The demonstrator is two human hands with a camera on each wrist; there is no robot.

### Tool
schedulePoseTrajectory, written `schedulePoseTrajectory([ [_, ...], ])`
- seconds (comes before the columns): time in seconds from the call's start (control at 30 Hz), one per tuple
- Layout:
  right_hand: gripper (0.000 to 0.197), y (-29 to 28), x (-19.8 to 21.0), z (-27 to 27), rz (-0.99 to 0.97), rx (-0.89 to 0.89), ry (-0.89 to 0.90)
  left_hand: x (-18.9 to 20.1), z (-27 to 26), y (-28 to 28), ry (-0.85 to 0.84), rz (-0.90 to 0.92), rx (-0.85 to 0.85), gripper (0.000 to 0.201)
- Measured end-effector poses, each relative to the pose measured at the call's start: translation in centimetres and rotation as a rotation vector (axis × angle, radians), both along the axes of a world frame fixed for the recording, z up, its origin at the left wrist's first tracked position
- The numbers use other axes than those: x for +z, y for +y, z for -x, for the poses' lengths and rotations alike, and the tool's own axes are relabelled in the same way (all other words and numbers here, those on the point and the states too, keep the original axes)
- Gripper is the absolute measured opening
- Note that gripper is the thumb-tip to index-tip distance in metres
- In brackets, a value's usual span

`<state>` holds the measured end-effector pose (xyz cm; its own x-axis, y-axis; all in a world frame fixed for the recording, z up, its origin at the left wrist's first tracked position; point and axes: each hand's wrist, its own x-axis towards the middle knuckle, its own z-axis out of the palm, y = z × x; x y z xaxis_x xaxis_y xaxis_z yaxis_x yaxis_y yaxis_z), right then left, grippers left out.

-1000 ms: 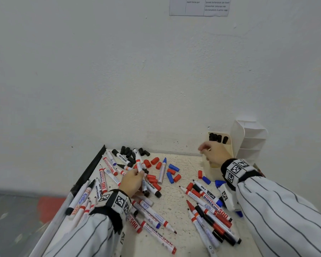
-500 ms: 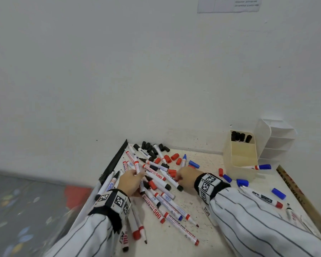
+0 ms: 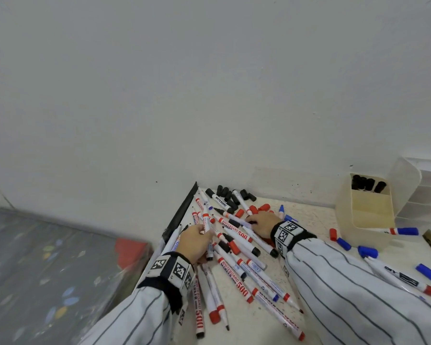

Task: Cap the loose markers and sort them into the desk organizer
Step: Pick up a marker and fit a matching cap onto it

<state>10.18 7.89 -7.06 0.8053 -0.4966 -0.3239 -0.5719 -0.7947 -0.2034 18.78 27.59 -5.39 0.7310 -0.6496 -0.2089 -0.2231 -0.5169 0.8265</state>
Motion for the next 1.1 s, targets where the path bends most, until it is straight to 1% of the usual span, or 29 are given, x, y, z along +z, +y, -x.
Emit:
schedulePoseTrajectory([
  [0.1,0.028,-0.5,-0.2,-0.1,0.006,-0.107,-0.138,-0.3,-0.1,0.0,-0.036,-0.016,-0.008,0.015],
  [0.23,0.018,-0.7,0.6,0.5,0.012,-0.270,-0.406,-1.0,-0.2,-0.4,-0.085,-0.018,-0.035,0.024],
  [0.33,0.022,-0.7,1.2,1.0,-0.072,-0.288,-0.575,-1.5,0.2,-0.7,-0.136,-0.021,-0.064,0.024],
  [0.4,0.023,-0.7,1.8,1.4,-0.121,-0.274,-0.646,-1.6,0.5,-1.0,-0.140,-0.007,-0.087,0.023],
  [0.47,0.019,-0.5,2.2,1.7,-0.172,-0.271,-0.707,-1.4,1.1,-1.1,-0.162,-0.019,-0.128,0.022],
  [0.53,0.014,-0.1,2.6,1.9,-0.211,-0.273,-0.763,-1.2,1.6,-1.2,-0.195,-0.020,-0.147,0.026],
  [0.7,0.024,1.5,3.7,2.7,-0.360,-0.200,-0.854,-0.7,2.7,-1.2,-0.241,-0.036,-0.187,0.030],
  [0.8,0.022,2.3,4.0,3.2,-0.414,-0.154,-0.861,-0.2,3.1,-1.0,-0.279,-0.037,-0.218,0.031],
  [0.9,0.022,2.7,4.1,3.6,-0.537,-0.132,-0.865,0.0,3.3,-0.8,-0.276,-0.046,-0.218,0.032],
  [0.97,0.024,2.9,4.1,3.8,-0.547,-0.119,-0.872,0.1,3.5,-0.7,-0.280,-0.049,-0.222,0.033],
  [1.03,0.025,3.1,4.3,4.0,-0.515,-0.105,-0.862,0.2,3.7,-0.6,-0.280,-0.055,-0.236,0.033],
  [1.1,0.024,3.0,4.3,4.0,-0.447,-0.060,-0.772,0.2,3.8,-0.6,-0.305,-0.056,-0.245,0.032],
])
